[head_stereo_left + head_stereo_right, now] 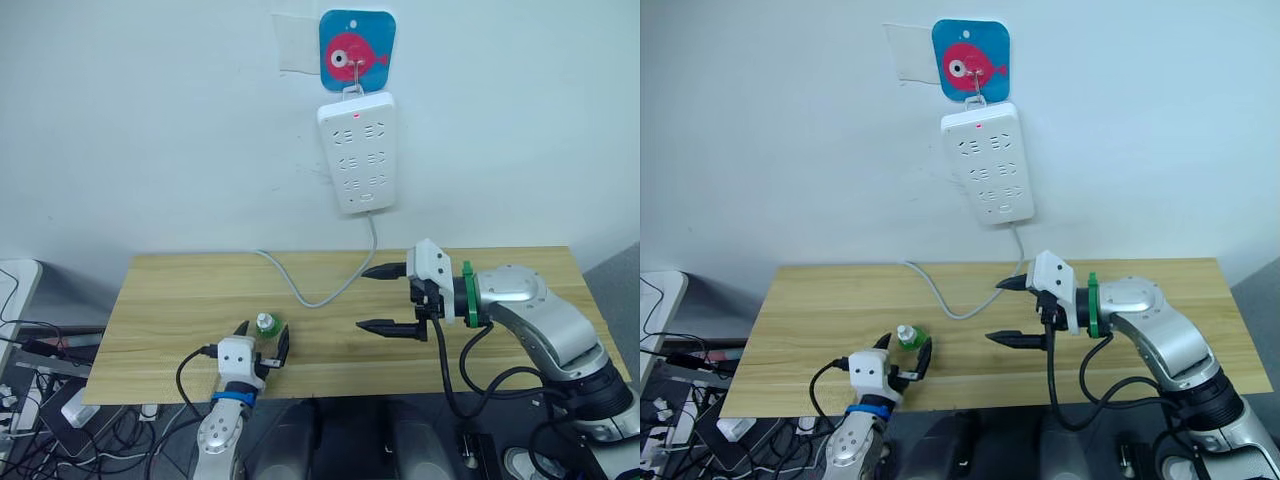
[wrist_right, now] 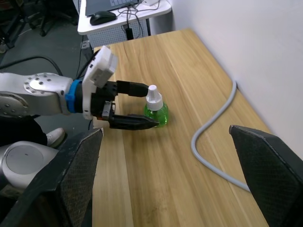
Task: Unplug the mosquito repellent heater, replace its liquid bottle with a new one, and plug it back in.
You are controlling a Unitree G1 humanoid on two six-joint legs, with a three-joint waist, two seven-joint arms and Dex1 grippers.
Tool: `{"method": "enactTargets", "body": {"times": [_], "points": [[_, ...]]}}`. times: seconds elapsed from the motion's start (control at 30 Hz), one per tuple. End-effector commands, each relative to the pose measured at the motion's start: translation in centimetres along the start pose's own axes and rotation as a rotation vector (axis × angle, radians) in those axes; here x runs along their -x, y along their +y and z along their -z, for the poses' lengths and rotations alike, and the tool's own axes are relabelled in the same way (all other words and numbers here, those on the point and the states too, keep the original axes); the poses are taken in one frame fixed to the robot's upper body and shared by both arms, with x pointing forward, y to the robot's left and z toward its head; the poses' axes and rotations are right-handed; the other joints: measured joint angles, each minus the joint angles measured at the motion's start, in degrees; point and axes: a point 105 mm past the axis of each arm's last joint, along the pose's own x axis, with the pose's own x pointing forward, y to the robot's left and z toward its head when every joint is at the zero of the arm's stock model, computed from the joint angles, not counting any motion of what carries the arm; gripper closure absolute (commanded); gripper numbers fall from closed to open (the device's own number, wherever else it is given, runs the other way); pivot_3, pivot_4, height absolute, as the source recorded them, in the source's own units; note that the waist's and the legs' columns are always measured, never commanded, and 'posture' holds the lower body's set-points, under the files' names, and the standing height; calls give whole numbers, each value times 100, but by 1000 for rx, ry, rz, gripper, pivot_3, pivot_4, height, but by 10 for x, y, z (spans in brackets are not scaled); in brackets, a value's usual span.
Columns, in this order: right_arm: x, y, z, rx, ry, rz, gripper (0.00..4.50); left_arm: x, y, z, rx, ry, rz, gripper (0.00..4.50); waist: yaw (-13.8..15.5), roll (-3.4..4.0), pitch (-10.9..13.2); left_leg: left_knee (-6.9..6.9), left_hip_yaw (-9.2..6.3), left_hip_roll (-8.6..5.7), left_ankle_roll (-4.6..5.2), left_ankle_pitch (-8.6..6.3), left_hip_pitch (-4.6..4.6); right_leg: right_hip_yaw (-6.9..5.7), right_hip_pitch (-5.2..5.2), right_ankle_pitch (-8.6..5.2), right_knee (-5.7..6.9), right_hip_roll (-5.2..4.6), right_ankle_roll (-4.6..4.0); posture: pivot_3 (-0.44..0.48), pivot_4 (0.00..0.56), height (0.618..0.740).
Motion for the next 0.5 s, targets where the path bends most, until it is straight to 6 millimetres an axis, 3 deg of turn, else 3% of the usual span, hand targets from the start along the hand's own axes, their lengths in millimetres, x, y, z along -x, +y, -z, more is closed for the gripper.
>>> {"method": "enactTargets", "body": {"times": [0.03, 0.2, 0.37, 0.5], "points": [[6, 9, -21, 69, -42, -43, 28, -2, 4, 1, -13, -21, -36, 0, -2, 0, 0, 0, 0, 0, 0, 0, 0, 0, 0, 0, -1, 0, 0, -57, 323, 740], [9, 25, -29, 106, -49, -136, 28, -6, 1, 4, -26, -27, -24, 0, -26, -4, 7, -2, 0, 1, 0, 0, 0, 0, 0, 0, -2, 0, 0, -68, 336, 740], [9, 28, -29, 106, -49, -149, 28, -11, 3, 5, -51, -27, -31, 0, -39, -21, 68, 0, 0, 2, 0, 0, 1, 1, 0, 0, 0, 0, 0, -57, 350, 740], [7, 25, -31, 104, -58, -144, 0, -11, 5, 7, -39, -22, -53, 896, -40, -23, 88, -2, 0, 1, 0, -1, -2, 1, -1, 0, -2, 0, 1, -57, 350, 740]]}}
